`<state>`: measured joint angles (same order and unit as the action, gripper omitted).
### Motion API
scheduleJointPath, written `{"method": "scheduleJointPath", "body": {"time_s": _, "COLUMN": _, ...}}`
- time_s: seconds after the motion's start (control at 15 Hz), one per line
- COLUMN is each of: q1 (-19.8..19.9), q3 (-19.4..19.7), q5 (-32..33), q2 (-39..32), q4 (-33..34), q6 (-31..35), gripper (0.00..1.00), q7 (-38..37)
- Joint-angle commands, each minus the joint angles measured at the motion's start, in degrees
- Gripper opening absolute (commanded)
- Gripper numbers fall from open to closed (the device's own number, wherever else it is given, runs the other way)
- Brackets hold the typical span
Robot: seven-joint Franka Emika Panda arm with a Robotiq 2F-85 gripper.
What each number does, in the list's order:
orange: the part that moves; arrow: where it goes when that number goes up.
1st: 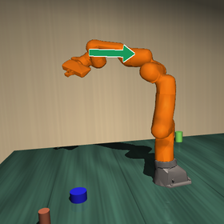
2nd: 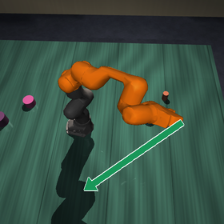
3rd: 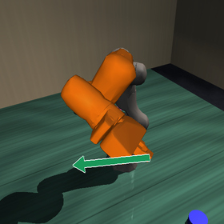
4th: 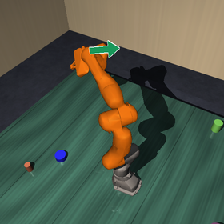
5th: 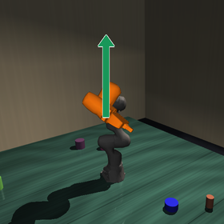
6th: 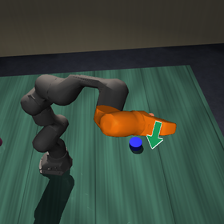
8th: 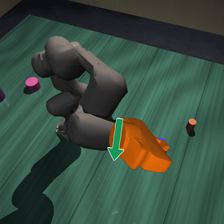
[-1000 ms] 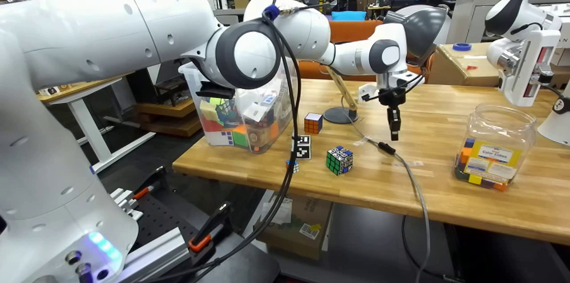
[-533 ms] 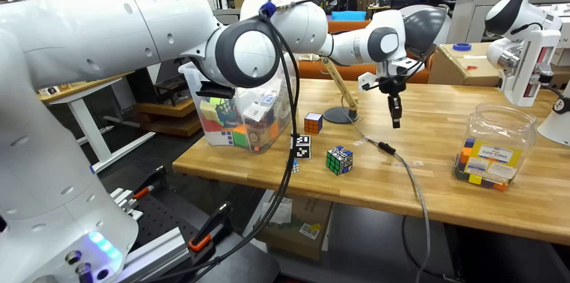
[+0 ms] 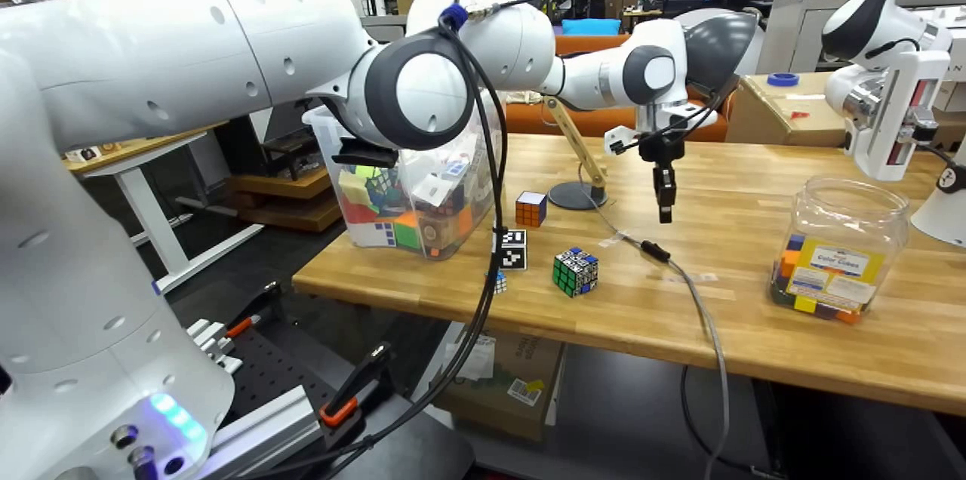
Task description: Take out a Rubik's cube from the container on the left and put it on the table, turn off the lamp
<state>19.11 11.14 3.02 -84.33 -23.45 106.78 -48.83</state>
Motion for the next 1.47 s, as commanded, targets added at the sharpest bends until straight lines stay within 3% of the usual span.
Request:
{"method": "scheduleJointPath", "body": {"time_s": 0.0, "q1": 0.3, "q3": -0.7, "q5": -0.4, "q2": 0.0, "q4": 2.1, "q6": -2.4, "gripper": 0.0, "q7": -0.4}}
{"method": "scheduleJointPath", "body": {"time_s": 0.8, "q1": 0.8, "q3": -1.6, "q5": -1.8, "q2": 3.0, "q4": 1.3, "q6": -3.4, "gripper": 0.0, "q7": -6.6}}
{"method": "scheduleJointPath", "body": {"time_s": 1.4, "q1": 0.8, "q3": -2.2, "q5": -3.1, "q2": 6.3, "q4": 0.6, "q6": -10.8, "gripper": 0.0, "q7": -17.0}}
